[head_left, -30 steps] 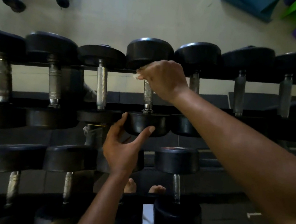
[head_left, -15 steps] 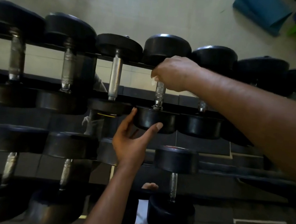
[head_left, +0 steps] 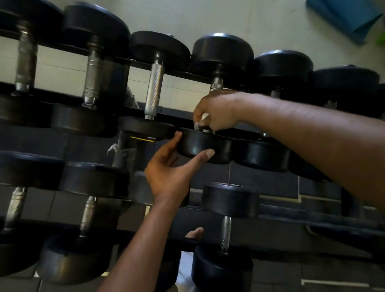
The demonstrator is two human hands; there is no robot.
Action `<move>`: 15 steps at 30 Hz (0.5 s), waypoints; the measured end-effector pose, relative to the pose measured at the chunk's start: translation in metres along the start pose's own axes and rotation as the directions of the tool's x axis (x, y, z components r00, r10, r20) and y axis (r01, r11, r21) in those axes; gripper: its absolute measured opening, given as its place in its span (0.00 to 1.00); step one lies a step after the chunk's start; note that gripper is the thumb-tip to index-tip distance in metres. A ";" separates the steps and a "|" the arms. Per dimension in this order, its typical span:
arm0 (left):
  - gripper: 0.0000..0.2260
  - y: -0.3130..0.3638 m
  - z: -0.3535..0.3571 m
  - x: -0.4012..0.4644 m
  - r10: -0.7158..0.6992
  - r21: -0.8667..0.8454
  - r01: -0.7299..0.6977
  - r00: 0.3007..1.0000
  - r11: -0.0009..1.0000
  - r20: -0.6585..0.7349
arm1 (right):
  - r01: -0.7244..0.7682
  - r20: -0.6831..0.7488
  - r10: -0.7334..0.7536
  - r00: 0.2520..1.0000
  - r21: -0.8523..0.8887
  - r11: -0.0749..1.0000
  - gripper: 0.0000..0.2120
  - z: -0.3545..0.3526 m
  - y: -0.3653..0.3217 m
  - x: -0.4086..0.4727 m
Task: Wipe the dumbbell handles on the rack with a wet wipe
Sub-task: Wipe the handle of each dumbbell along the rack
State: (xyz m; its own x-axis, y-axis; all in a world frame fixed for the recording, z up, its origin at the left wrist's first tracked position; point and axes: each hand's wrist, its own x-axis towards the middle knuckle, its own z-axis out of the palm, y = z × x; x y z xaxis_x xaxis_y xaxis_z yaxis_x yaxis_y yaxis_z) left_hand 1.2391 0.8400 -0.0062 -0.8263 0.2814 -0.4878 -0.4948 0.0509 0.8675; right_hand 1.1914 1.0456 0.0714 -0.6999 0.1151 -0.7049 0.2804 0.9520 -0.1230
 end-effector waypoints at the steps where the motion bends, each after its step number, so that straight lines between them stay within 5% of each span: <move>1: 0.33 0.000 -0.001 0.000 0.008 0.015 -0.008 1.000 1.000 -0.001 | 0.012 -0.034 -0.010 0.999 0.051 0.999 0.10 0.003 0.002 -0.002; 8: 0.38 0.011 -0.004 -0.003 0.078 0.273 -0.084 0.996 0.958 0.031 | 0.055 -0.310 0.144 0.940 0.555 0.830 0.10 0.029 0.032 -0.035; 11: 0.35 0.023 -0.003 -0.013 0.272 0.559 -0.302 0.952 0.772 0.138 | 0.077 -0.359 0.296 0.885 0.740 0.668 0.11 0.042 0.060 -0.065; 15: 0.24 0.029 0.033 -0.045 0.494 0.588 -0.557 0.821 0.587 0.286 | 0.165 -0.340 0.426 0.838 0.903 0.396 0.13 0.068 0.100 -0.107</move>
State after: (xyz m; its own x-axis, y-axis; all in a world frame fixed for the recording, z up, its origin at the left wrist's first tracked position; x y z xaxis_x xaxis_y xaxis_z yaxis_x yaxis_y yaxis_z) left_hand 1.2708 0.8608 0.0438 -0.8460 0.5304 0.0554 0.3283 0.4361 0.8379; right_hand 1.3387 1.1095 0.0870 -0.6905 0.5988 -0.4058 0.5890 0.1397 -0.7960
